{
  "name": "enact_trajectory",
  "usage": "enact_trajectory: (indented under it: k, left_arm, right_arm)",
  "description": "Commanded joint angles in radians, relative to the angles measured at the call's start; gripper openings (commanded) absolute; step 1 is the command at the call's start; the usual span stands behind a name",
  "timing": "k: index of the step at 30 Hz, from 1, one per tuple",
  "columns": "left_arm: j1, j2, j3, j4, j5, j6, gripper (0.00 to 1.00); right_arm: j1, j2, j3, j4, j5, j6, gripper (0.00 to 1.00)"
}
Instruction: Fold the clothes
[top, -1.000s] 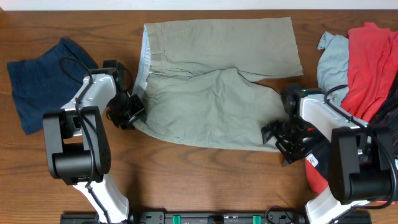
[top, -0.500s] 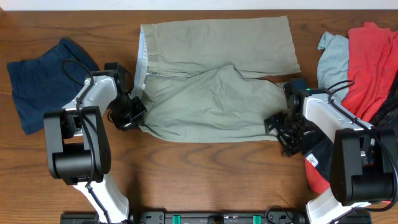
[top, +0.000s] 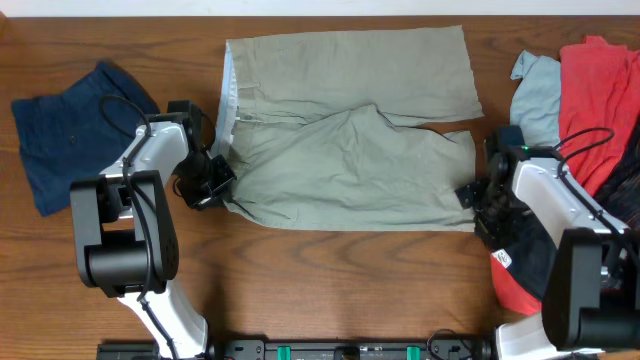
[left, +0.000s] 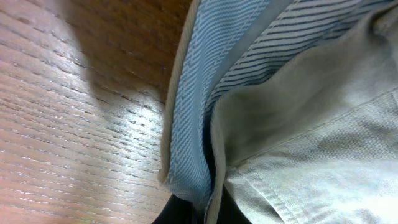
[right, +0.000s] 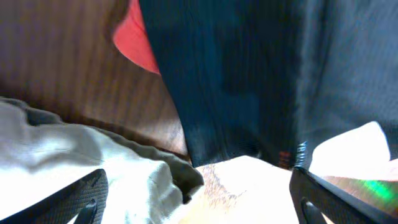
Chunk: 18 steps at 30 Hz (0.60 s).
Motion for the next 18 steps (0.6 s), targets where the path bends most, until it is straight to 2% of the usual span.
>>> enact_trajectory:
  k: [1,5,9,14,16,18]
  left_arm:
    - [0.004,0.002,-0.012,-0.005,-0.032,-0.002,0.06]
    - [0.004,0.002,-0.012,-0.005,-0.032,-0.002,0.06]
    - [0.004,0.002,-0.012,-0.006,-0.032,-0.002,0.06]
    - [0.004,0.002,-0.012,-0.005,-0.032,-0.002,0.06]
    - [0.004,0.002,-0.012,-0.006,-0.032,-0.002,0.06]
    - [0.004,0.002,-0.012,-0.006,-0.032,-0.002,0.06]
  right_arm:
    - [0.008,-0.005,-0.016,0.002,0.026,-0.017,0.91]
    - [0.044,-0.006,-0.049,0.021,-0.080,-0.003,0.88]
    - [0.087,-0.005,-0.100,0.036,-0.092,0.063,0.87]
    - [0.117,-0.005,-0.164,0.167,-0.094,0.063,0.85]
    - [0.121,-0.005,-0.183,0.207,-0.091,0.063,0.77]
    - [0.121,-0.006,-0.196,0.219,-0.091,0.063,0.61]
